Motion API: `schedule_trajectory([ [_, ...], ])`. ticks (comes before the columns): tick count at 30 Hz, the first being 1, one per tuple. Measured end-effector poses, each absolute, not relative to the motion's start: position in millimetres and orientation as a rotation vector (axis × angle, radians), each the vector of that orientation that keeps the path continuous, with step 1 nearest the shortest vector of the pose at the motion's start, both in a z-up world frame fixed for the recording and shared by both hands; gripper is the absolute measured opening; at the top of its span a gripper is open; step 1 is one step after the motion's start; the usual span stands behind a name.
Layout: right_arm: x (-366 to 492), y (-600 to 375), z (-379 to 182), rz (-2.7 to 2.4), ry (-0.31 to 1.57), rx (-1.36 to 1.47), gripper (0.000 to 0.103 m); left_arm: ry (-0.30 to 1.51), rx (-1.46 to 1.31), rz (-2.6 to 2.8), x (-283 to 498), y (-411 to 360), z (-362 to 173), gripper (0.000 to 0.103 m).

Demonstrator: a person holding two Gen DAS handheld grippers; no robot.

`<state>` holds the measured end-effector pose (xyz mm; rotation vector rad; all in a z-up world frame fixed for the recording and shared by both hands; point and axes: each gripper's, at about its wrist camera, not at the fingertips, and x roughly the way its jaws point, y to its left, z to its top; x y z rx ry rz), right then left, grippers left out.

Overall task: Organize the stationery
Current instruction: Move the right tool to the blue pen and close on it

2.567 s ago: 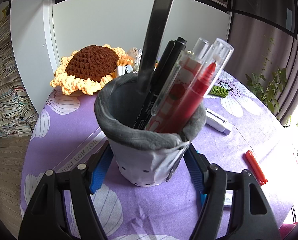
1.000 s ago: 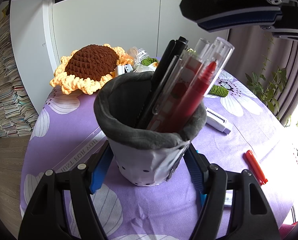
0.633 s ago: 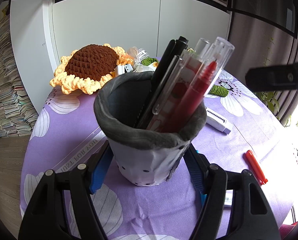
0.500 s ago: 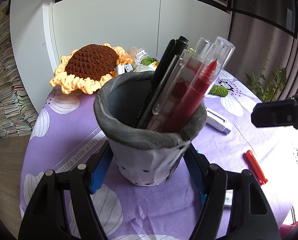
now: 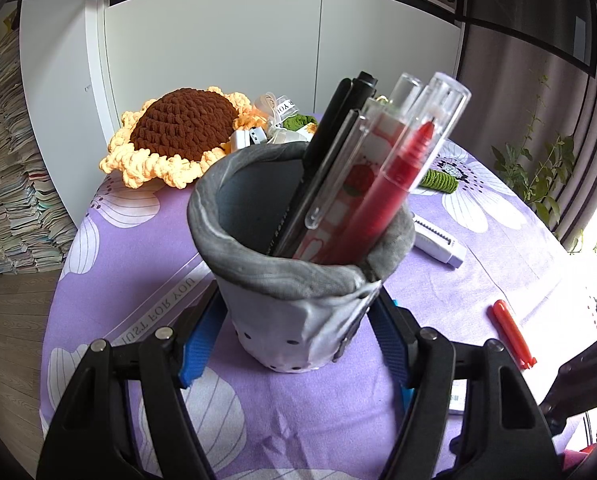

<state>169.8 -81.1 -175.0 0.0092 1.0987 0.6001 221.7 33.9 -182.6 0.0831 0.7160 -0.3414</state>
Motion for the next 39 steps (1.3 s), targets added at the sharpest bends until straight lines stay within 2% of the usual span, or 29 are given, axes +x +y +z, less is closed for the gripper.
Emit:
schedule_trajectory([
  [8, 166.0, -59.1, -186.3, 0.619, 1.125, -0.041, 0.012, 0.717, 0.082, -0.342, 221.3, 33.9, -183.0, 0.070],
  [12, 169.4, -72.6, -188.5, 0.541, 1.145, -0.030, 0.017, 0.717, 0.083, -0.341, 221.0, 34.0, -183.1, 0.070],
  [17, 168.6, -86.7, -185.0, 0.418, 1.135, -0.085, 0.017, 0.715, 0.085, -0.340, 220.4, 33.8, -183.2, 0.070],
  [25, 155.4, -83.0, -166.5, 0.528, 1.064, -0.020, 0.017, 0.715, 0.085, -0.340, 220.4, 33.6, -183.3, 0.070],
  [39, 167.9, -75.1, -183.2, 0.480, 1.134, -0.010, 0.017, 0.713, 0.086, -0.341, 219.7, 33.4, -182.7, 0.070],
])
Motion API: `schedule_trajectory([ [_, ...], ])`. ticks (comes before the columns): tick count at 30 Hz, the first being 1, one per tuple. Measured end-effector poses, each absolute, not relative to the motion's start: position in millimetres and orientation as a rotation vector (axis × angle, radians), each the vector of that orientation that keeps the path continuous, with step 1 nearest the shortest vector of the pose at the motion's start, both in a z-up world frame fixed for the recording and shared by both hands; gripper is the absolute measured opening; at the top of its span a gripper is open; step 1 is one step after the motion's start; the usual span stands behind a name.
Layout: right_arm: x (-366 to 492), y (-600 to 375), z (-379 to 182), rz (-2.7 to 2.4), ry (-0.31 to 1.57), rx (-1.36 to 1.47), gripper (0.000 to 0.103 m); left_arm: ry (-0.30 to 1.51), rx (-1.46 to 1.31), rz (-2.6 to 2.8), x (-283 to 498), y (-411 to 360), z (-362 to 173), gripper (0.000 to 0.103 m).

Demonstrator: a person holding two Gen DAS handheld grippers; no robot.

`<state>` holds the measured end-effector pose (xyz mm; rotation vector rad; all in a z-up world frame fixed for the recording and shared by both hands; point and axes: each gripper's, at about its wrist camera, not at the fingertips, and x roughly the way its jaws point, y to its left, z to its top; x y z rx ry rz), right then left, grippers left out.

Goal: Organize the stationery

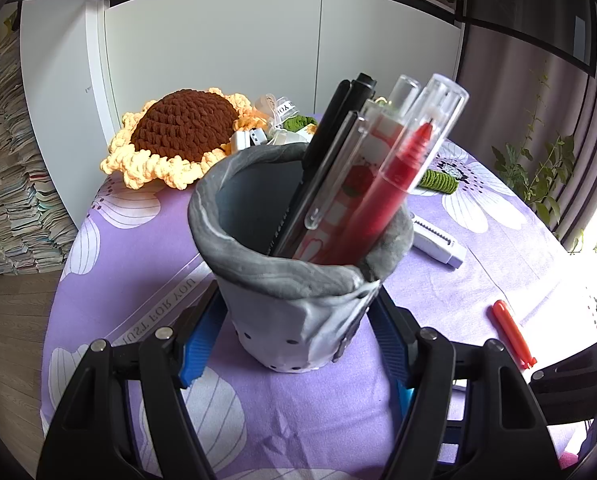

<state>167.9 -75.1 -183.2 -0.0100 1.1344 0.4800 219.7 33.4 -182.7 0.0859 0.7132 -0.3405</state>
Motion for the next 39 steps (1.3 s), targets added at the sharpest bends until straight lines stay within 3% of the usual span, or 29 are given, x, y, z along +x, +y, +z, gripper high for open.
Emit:
schedule_trajectory([
  [4, 170.1, -67.6, -186.7, 0.443, 1.129, -0.035, 0.015, 0.713, 0.086, -0.341, 219.8, 33.3, -182.7, 0.070],
  [9, 171.3, -99.1, -179.5, 0.349, 1.130, -0.022, 0.002, 0.713, 0.087, -0.340, 219.8, 33.4, -182.7, 0.070],
  [14, 175.0, -142.0, -185.7, 0.244, 1.172, 0.056, 0.001, 0.713, 0.087, -0.341, 219.8, 33.5, -182.7, 0.070],
  [19, 169.1, -157.5, -178.8, 0.316, 1.152, 0.192, 0.002, 0.713, 0.086, -0.341, 219.8, 33.6, -182.7, 0.070],
  [31, 196.7, -115.7, -174.8, 0.296, 1.105, 0.133, 0.006, 0.713, 0.087, -0.342, 219.8, 33.7, -182.6, 0.070],
  [35, 216.4, -121.8, -177.9, 0.280, 1.128, 0.198, 0.018, 0.714, 0.086, -0.341, 219.9, 33.8, -182.6, 0.070],
  [39, 229.6, -127.3, -181.6, 0.282, 1.158, 0.268, 0.019, 0.720, 0.073, -0.334, 221.1, 36.0, -183.3, 0.070],
])
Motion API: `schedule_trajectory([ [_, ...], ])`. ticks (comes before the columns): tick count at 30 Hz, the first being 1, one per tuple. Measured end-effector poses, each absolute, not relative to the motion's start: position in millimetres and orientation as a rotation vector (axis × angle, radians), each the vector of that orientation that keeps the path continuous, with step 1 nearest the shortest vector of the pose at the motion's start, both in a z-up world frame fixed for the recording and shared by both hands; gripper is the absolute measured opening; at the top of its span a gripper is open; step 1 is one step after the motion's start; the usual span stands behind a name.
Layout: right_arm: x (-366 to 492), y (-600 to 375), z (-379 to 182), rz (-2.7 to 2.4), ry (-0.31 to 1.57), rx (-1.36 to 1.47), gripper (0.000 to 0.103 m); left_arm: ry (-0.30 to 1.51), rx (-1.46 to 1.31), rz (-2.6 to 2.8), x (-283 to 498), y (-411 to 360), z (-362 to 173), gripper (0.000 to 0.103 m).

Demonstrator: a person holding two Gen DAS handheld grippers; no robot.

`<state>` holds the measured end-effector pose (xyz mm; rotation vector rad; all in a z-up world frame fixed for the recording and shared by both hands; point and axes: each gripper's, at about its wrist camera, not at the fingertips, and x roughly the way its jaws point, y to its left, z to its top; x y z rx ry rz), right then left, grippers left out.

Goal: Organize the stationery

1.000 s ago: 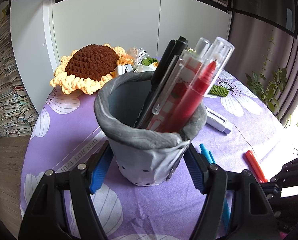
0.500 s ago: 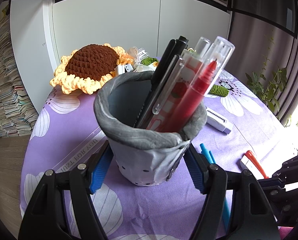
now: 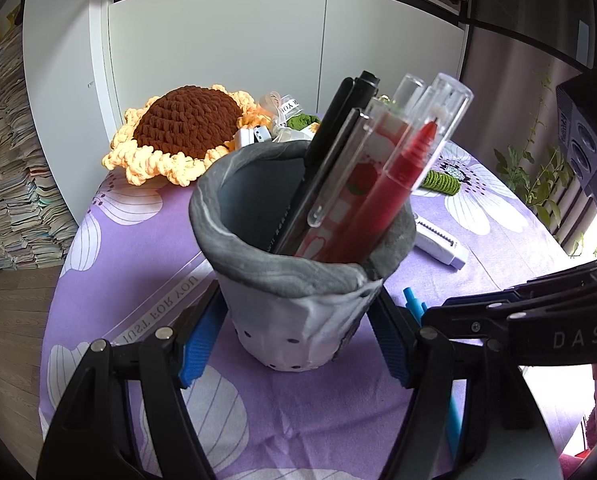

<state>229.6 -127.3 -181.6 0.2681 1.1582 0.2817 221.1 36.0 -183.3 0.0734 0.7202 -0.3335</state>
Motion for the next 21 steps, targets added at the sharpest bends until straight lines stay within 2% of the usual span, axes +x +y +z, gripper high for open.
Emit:
schedule_trajectory([
  [9, 224.6, -126.9, -188.7, 0.328, 1.175, 0.253, 0.019, 0.722, 0.075, -0.331, 219.6, 35.1, -183.3, 0.070],
  [21, 204.1, -99.1, -186.7, 0.300, 1.122, 0.033, 0.019, 0.727, 0.015, -0.281, 223.8, 48.5, -183.3, 0.069],
])
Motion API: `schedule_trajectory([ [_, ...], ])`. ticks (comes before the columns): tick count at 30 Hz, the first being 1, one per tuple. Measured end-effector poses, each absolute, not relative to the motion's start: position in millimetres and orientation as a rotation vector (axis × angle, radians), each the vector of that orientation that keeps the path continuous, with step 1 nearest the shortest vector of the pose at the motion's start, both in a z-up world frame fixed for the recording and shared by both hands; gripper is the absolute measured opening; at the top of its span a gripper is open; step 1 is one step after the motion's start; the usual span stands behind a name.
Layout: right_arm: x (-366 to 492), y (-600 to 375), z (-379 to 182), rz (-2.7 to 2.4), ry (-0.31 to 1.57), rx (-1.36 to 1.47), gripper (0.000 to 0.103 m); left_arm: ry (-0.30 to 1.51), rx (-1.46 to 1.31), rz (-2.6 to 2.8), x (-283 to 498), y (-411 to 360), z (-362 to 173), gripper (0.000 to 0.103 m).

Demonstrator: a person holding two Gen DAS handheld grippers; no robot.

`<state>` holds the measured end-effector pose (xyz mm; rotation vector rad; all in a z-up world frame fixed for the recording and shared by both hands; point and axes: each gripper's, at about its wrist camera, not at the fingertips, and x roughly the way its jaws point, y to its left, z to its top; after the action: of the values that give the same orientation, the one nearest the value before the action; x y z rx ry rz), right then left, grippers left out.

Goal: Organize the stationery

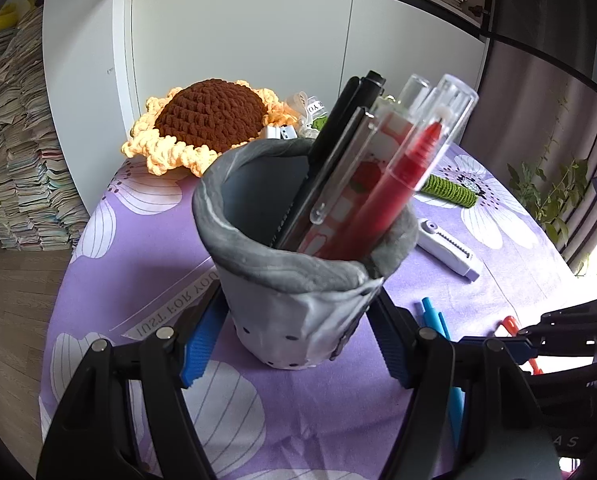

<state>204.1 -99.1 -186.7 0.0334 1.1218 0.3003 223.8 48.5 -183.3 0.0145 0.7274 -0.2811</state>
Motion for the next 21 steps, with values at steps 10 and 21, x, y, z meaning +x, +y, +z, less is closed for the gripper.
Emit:
schedule_trajectory([
  [10, 207.0, -110.5, -184.4, 0.276, 1.137, 0.044, 0.019, 0.729, 0.029, -0.276, 222.5, 46.2, -183.0, 0.069],
  [21, 242.6, -129.2, -189.2, 0.262, 1.209, 0.237, 0.019, 0.728, 0.029, -0.276, 222.5, 46.3, -183.0, 0.069],
])
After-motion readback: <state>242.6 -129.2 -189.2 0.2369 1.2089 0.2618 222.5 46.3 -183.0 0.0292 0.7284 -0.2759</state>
